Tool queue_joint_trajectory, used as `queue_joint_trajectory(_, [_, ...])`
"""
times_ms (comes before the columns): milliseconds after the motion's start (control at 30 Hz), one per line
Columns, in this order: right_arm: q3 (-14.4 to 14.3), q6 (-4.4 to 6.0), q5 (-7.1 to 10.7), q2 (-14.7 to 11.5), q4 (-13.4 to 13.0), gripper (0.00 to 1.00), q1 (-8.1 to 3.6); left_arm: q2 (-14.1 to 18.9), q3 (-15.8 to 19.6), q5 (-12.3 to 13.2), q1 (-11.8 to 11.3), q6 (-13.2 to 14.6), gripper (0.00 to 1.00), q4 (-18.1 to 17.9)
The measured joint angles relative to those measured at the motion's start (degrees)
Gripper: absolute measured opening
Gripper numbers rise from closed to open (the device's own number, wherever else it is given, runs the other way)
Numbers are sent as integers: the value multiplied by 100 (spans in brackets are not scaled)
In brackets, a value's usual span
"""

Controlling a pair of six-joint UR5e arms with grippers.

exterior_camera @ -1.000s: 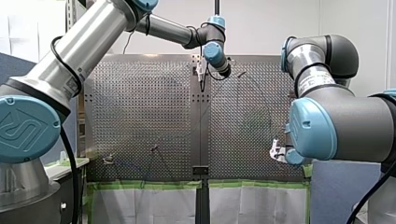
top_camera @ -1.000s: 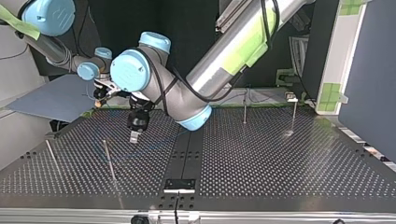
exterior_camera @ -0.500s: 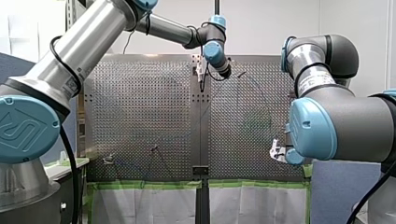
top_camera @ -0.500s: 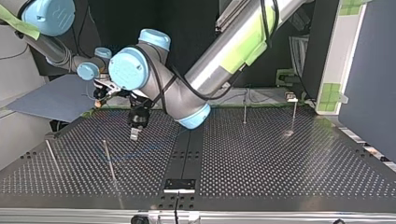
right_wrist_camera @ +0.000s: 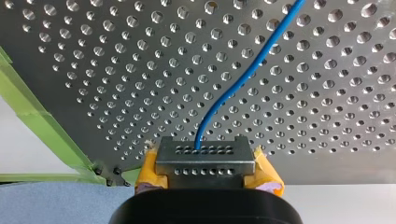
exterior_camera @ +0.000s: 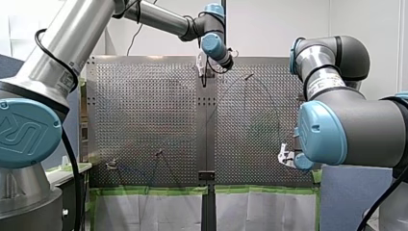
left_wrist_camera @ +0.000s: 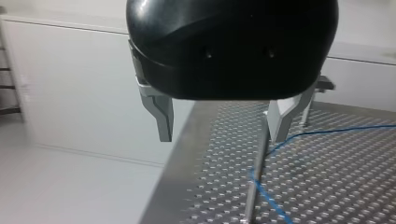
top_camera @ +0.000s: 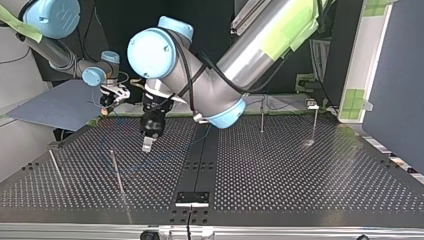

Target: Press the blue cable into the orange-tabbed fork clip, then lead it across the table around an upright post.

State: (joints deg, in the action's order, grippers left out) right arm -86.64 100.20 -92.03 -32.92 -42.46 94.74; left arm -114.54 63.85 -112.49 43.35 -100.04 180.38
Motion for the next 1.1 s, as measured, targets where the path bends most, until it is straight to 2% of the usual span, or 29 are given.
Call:
queue_joint_trajectory(600, [1,-8,-8,0,24,0,5,1010,1010,-31,-135,-364,100,-1012])
queue_joint_trajectory(967, [1,-8,-5,1,35,0,7,1618,1618,26,-209,-944,100,-1617])
queue_joint_trajectory(1100, [1,-8,-8,0,35,0,14,1830,1829,29,-221,-1064,100,-1830])
